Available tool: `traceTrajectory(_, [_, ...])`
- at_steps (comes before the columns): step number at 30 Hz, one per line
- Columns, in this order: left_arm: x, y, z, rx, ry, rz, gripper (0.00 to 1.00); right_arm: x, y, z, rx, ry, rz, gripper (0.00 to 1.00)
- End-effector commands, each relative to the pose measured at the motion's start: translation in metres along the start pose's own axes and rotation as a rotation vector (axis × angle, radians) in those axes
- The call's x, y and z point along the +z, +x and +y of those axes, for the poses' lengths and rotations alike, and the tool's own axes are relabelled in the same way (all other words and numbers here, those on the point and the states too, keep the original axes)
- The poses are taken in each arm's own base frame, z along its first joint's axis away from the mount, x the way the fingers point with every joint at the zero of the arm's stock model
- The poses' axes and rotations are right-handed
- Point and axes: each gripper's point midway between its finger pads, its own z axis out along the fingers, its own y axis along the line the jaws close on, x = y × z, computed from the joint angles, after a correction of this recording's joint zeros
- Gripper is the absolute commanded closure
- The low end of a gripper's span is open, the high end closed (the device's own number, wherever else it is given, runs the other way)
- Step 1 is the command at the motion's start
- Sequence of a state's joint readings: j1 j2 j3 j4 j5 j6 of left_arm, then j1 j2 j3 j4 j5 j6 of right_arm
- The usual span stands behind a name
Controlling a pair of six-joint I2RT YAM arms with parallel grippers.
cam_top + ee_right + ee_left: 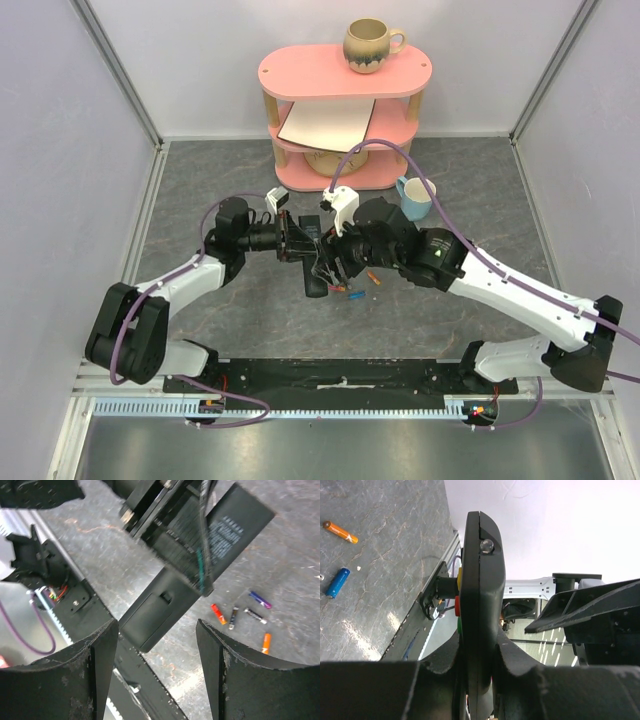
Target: Load the batteries into the remote control
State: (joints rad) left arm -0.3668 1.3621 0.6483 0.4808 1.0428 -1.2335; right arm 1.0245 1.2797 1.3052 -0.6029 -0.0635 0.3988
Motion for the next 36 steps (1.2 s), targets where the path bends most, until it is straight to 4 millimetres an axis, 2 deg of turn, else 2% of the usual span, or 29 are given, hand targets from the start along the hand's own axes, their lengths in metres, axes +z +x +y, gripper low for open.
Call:
traceTrajectory(1, [0.005,0.006,-0.012,0.053,0.017,-0.012,0.98,0.006,-0.013,-0.027,0.030,0.163,-0.037,0.30])
traceTrajectory(5, [0.011,0.007,-0.010,0.069,-0.015,-0.032,0.98,0.014,-0.012,-0.023,0.049,0.150,-0.020,0.30])
traceTrajectory(11, [0.016,0.001,-0.003,0.081,-0.079,-0.100,0.98,0.024,0.006,-0.029,0.079,0.172,0.035,0.30])
traceTrajectory(14, [0.019,-0.001,-0.002,0.087,-0.106,-0.121,0.98,0.025,0.008,-0.030,0.090,0.178,0.035,0.32])
traceTrajectory(20, [0.020,-0.007,-0.001,0.110,-0.163,-0.172,0.98,0.024,0.008,-0.036,0.095,0.216,0.023,0.35])
traceTrajectory(23, [0.019,-0.009,-0.003,0.130,-0.166,-0.197,0.98,0.017,0.005,-0.043,0.111,0.256,-0.008,0.35])
traceTrajectory(27, [0.011,-0.015,-0.004,0.182,-0.183,-0.286,0.98,0.004,0.005,-0.054,0.231,0.283,-0.088,0.25])
traceTrajectory(28, [0.010,-0.015,-0.005,0.195,-0.178,-0.300,0.98,0.008,0.012,-0.061,0.264,0.287,-0.101,0.24])
traceTrajectory(30, [0.007,-0.015,-0.005,0.228,-0.158,-0.342,0.98,-0.002,0.011,-0.063,0.332,0.271,-0.158,0.21])
traceTrajectory(34, [-0.004,-0.016,-0.020,0.324,-0.081,-0.462,0.98,0.000,0.023,-0.066,0.463,0.253,-0.223,0.18])
traceTrajectory(36, [-0.007,-0.013,-0.020,0.364,-0.065,-0.497,0.98,-0.005,0.022,-0.066,0.491,0.239,-0.263,0.16])
